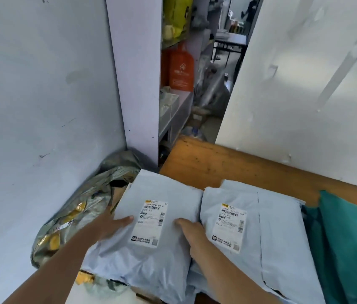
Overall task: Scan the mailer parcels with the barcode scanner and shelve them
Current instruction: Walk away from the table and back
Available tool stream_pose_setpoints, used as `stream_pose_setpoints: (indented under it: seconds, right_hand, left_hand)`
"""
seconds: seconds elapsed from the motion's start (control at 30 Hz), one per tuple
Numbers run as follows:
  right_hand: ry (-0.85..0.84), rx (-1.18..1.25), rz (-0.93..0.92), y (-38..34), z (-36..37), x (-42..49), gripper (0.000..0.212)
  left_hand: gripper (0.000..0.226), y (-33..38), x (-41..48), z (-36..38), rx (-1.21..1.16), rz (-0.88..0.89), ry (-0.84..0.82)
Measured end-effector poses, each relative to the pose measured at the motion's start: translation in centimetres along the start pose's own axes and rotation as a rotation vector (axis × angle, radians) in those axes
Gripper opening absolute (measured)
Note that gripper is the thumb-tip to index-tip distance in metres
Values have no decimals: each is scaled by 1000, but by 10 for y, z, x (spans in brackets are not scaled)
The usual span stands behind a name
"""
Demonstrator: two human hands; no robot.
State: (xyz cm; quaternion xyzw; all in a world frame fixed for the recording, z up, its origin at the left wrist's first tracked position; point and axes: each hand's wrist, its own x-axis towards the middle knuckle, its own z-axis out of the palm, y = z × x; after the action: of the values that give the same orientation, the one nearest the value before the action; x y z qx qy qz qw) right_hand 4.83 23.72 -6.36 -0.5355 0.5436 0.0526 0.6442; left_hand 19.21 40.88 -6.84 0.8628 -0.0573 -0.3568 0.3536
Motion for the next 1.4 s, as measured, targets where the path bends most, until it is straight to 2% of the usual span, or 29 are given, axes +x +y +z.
stream_pose_setpoints:
  seconds: [0.03, 0.1, 0.17, 0.33, 0.4, 0.5, 0.53, 0.63, 0.67, 0.77, 0.83, 0.97, 1.03, 1.17, 1.3, 1.33, 1.4]
  right_hand:
    - [25, 17, 11, -1, 1, 2, 51]
    - [72, 29, 10, -1, 1, 6, 32]
    - [124, 18, 11, 2, 2, 5, 27]
    - [275, 86, -16, 8, 19, 8, 32]
    - [280, 161, 41, 10, 26, 2, 40]
    - [247, 290, 102, 14, 31, -3, 70]
    - [241, 309, 104, 16, 32, -5, 73]
    - [264, 319, 110, 9, 31, -22, 50]
    - [264, 323, 107, 11, 29, -24, 49]
    - [231, 366, 150, 20, 34, -29, 65]
    - [204, 404, 151, 28, 42, -27, 69]
    - [165, 582, 59, 20, 56, -25, 27]
    - [121, 625, 11, 3, 59, -27, 22]
    - [116, 665, -142, -47, 52, -32, 38]
    - [174, 706, -370, -118, 19, -60, 69]
    - [197, 713, -424, -134, 6, -73, 70]
    - [251, 710, -525, -159, -23, -101, 59]
  left_hand:
    - [52, -2, 6, -1, -57, 6, -75]
    - [77, -17, 27, 0, -196, 6, -180]
    - [92, -29, 41, 1, -324, -31, -282]
    - [84, -32, 67, -14, -367, -114, -544]
    - [88, -31, 74, -20, -378, -140, -587]
    - [82, -29, 79, -25, -386, -129, -651]
    - [82, -29, 80, -26, -375, -109, -666]
    - [71, -26, 86, -29, -369, -82, -664]
    - [67, -24, 86, -31, -370, -80, -659]
    - [74, -18, 96, -40, -368, -81, -635]
    - [74, -12, 101, -48, -352, -37, -608]
    - [75, 4, 99, -59, -339, 36, -574]
    - [72, 24, 100, -69, -351, 106, -558]
    - [64, 100, 102, -102, -334, 306, -518]
    - [85, 196, 74, -132, -332, 576, -535]
    - [87, 220, 62, -135, -342, 640, -553]
    - [80, 262, 40, -134, -388, 732, -584]
